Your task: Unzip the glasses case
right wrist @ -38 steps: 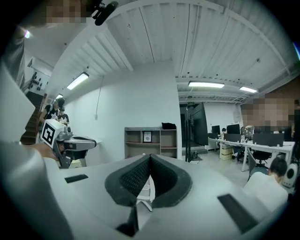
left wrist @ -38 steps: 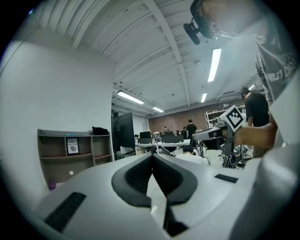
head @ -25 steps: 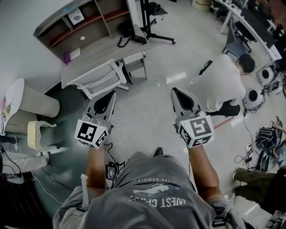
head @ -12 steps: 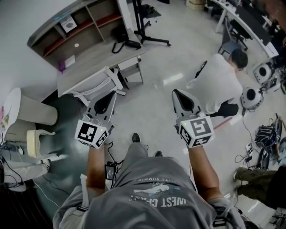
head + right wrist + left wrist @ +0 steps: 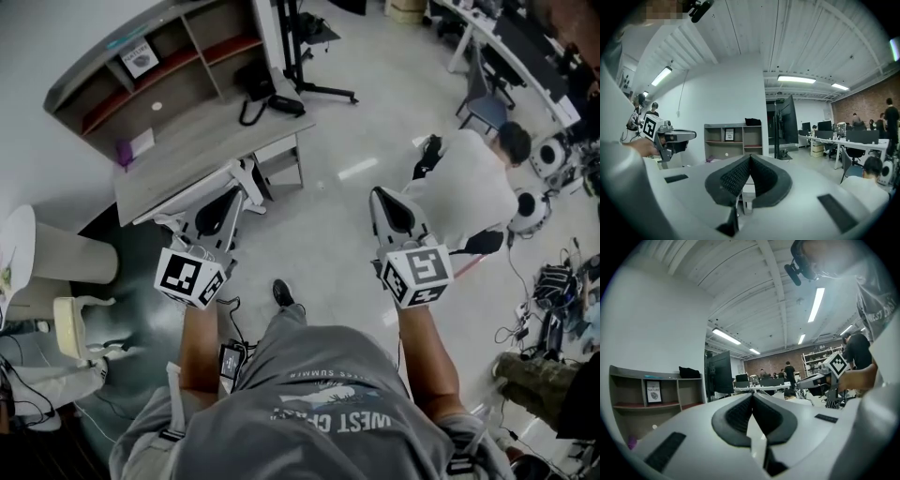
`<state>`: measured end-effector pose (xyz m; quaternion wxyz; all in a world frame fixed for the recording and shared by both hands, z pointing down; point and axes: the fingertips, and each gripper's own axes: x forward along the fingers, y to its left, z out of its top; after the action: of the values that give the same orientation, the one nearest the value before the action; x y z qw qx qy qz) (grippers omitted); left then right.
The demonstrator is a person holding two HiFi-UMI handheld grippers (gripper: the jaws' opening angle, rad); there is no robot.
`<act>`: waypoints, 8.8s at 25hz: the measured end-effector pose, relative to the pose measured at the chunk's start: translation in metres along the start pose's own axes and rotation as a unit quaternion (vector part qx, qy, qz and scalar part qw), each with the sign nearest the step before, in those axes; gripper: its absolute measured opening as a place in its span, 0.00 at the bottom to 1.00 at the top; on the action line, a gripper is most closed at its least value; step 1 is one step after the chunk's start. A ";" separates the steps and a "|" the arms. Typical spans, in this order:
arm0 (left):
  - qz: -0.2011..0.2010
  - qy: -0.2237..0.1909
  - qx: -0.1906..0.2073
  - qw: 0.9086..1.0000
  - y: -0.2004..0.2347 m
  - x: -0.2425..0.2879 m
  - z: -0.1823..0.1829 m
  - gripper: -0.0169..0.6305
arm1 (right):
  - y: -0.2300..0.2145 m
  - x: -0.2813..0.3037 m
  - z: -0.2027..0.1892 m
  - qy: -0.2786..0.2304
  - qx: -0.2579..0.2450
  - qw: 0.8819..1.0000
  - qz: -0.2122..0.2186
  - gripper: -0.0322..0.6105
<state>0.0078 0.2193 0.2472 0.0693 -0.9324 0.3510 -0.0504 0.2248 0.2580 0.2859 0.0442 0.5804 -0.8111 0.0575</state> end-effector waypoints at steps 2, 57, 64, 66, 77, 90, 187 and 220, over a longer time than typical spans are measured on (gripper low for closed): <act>-0.001 0.000 -0.002 1.000 0.030 0.002 -0.002 0.02 | 0.009 0.024 0.005 0.001 -0.002 1.000 -0.005 0.07; 0.060 0.025 -0.037 0.997 0.296 0.096 -0.071 0.02 | -0.011 0.375 0.023 0.034 -0.040 0.997 0.060 0.07; 0.073 0.051 -0.054 0.995 0.312 0.133 -0.091 0.02 | -0.045 0.430 -0.002 0.058 -0.042 0.995 0.076 0.07; 0.077 0.061 -0.059 0.993 0.315 0.140 -0.102 0.02 | -0.052 0.445 -0.012 0.062 -0.042 0.994 0.083 0.07; 0.088 0.110 -0.092 0.986 0.321 0.179 -0.152 0.02 | -0.092 0.522 -0.086 0.108 -0.074 0.986 0.107 0.07; 0.112 0.151 -0.127 0.974 0.329 0.199 -0.196 0.02 | -0.102 0.589 -0.182 0.169 -0.180 0.956 0.161 0.10; -0.191 -0.226 -0.349 0.889 0.212 0.043 -0.043 0.20 | 0.158 0.251 0.030 0.054 -0.017 0.814 0.578 0.45; -0.269 -0.061 -0.307 0.911 0.178 0.026 -0.050 0.03 | 0.144 0.251 -0.019 0.153 -0.333 0.837 0.407 0.42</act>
<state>-0.0947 0.0651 0.2683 -0.2155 -0.9680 0.0800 0.1003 0.0075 0.0715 0.3330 0.3313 0.1320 -0.9271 -0.1151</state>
